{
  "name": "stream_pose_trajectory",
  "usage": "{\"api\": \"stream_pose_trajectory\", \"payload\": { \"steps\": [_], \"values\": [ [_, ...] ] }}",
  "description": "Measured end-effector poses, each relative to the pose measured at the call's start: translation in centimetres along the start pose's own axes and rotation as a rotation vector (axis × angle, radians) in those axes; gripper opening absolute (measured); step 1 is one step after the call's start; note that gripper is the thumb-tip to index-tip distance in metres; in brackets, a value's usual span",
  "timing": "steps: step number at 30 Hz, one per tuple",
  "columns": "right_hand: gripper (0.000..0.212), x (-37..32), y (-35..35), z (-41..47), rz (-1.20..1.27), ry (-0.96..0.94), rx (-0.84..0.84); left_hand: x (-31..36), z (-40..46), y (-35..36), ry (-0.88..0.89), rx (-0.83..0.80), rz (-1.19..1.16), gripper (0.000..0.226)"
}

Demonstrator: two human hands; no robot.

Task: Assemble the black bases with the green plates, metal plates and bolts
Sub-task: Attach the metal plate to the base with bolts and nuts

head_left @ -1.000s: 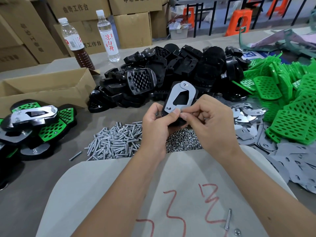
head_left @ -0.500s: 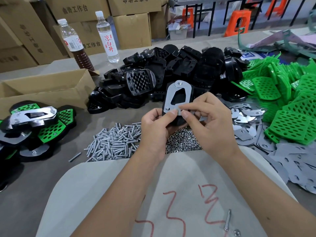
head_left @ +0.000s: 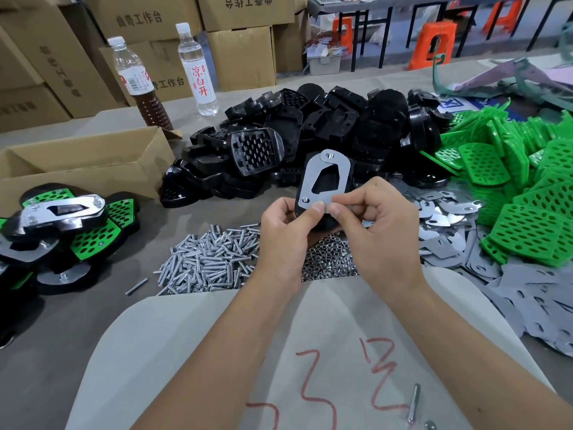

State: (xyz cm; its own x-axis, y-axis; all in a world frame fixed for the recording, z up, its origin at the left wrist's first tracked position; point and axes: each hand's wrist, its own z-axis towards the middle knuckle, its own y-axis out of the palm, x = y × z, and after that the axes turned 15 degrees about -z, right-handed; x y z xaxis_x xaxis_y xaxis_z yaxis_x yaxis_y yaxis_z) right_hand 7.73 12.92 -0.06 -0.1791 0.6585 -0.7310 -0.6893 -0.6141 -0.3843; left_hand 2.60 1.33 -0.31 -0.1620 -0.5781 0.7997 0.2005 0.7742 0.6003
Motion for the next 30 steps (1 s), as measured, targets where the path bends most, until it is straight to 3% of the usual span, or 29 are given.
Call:
{"api": "stream_pose_trajectory", "payload": {
  "steps": [8, 10, 16, 25, 30],
  "values": [
    [0.015, -0.8, 0.8, -0.5, -0.128, -0.017, 0.137, -0.1, -0.3, 0.6, 0.005, -0.019, -0.064, 0.022],
    [0.009, -0.8, 0.7, -0.4, -0.076, -0.045, 0.094, -0.1, -0.2, 0.5, -0.003, -0.016, -0.08, 0.017],
    [0.02, -0.5, 0.5, -0.3, 0.079, 0.057, -0.061, 0.2, 0.1, 0.3, -0.063, 0.024, -0.135, 0.008],
    [0.012, 0.1, 0.8, -0.5, 0.022, 0.117, 0.03, 0.2, 0.2, 0.5, -0.061, 0.083, -0.171, 0.01],
    [0.008, 0.1, 0.5, 0.0, -0.107, -0.051, 0.045, -0.2, 0.2, 0.4, 0.041, 0.167, 0.048, 0.019]
  ]
}}
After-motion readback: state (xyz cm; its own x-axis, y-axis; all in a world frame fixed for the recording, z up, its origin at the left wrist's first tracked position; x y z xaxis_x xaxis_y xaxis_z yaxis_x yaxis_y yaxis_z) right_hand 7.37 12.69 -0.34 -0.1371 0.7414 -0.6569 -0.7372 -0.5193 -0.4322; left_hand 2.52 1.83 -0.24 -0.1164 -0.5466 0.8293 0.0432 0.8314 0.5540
